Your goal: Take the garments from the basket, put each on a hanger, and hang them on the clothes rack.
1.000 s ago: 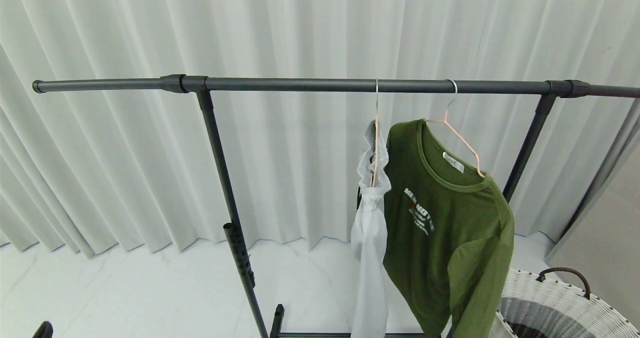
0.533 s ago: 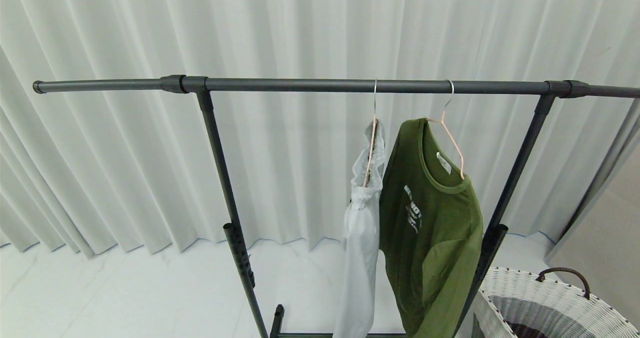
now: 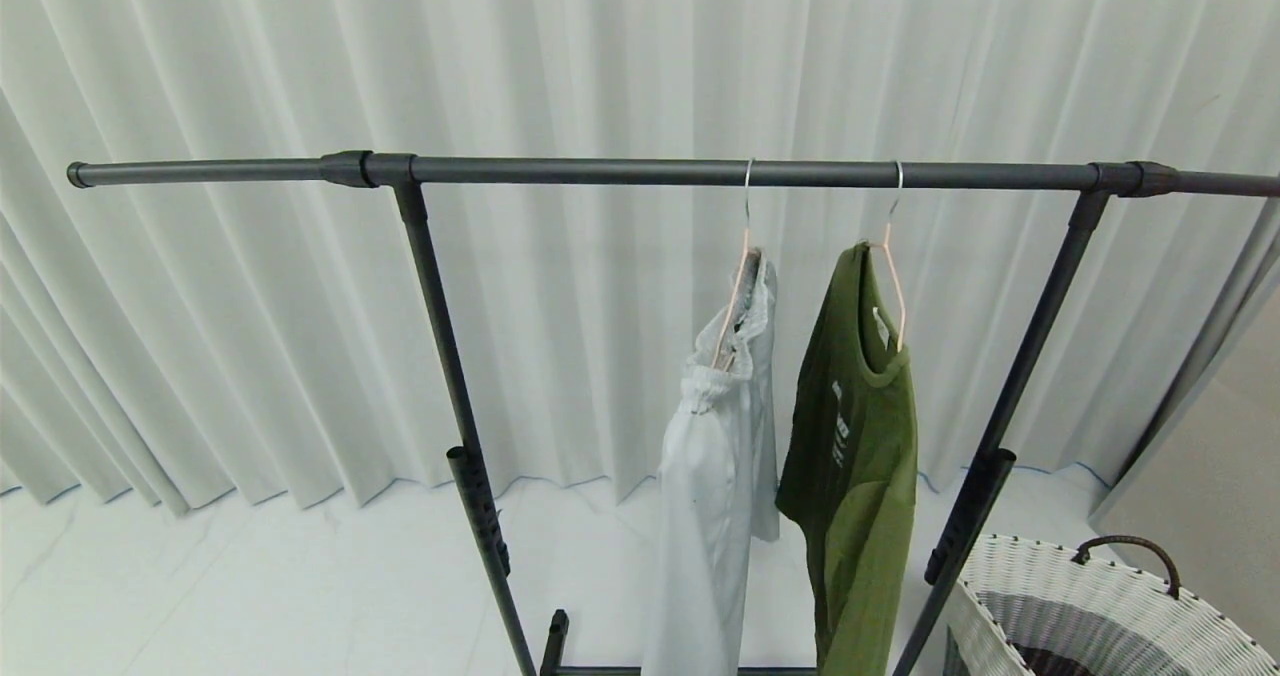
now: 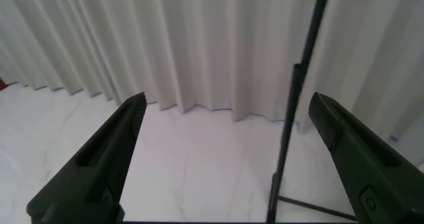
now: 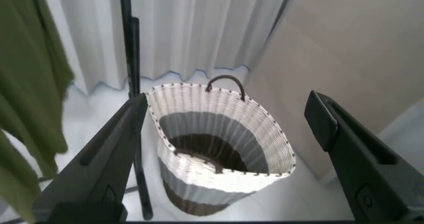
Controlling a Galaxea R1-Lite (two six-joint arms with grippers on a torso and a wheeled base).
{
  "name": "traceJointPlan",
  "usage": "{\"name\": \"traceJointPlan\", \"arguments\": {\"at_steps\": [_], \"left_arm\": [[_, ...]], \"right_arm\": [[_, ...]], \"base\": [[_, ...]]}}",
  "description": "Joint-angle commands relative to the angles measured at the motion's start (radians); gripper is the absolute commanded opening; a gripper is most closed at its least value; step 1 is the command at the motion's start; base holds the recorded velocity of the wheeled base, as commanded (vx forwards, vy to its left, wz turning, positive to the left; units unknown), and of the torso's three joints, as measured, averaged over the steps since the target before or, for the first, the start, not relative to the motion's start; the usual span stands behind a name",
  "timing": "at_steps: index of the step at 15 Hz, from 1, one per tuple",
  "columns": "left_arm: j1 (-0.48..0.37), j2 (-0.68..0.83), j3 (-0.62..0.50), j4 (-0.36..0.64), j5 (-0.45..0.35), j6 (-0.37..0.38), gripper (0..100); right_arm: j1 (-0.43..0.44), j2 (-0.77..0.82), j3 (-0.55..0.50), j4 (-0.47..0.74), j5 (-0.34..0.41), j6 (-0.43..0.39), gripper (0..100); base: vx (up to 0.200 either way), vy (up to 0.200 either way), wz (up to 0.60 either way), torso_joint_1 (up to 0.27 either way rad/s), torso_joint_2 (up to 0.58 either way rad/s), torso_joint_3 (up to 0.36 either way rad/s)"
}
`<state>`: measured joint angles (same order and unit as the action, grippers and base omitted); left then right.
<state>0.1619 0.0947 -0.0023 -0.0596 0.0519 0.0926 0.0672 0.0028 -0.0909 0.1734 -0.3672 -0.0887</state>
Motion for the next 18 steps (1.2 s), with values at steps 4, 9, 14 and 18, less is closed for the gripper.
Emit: {"name": "traceJointPlan", "arguments": {"at_steps": [4,9,14,18], "left_arm": [[-0.019,0.007,0.002,0.02,-0.179,-0.028,100],[-0.067,0.003,0.002,0.021,-0.185,-0.037,100],[-0.165,-0.095,0.002,0.021,-0.176,-0.117,100],[-0.16,-0.093,0.002,0.061,-0.023,-0.109,100]], "right_arm": [[0.0,-0.003,0.028,-0.058,0.113,-0.003,100],[0.0,-0.003,0.066,-0.14,0.318,0.006,100],[0.005,-0.003,0.066,-0.14,0.335,0.075,100],[0.005,-0.003,0.068,-0.144,0.318,0.31,100]], "base": [[0.0,0.0,0.0,0.0,0.0,0.0],[0.0,0.0,0.0,0.0,0.0,0.0],[0.0,0.0,0.0,0.0,0.0,0.0],[0.0,0.0,0.0,0.0,0.0,0.0]]}}
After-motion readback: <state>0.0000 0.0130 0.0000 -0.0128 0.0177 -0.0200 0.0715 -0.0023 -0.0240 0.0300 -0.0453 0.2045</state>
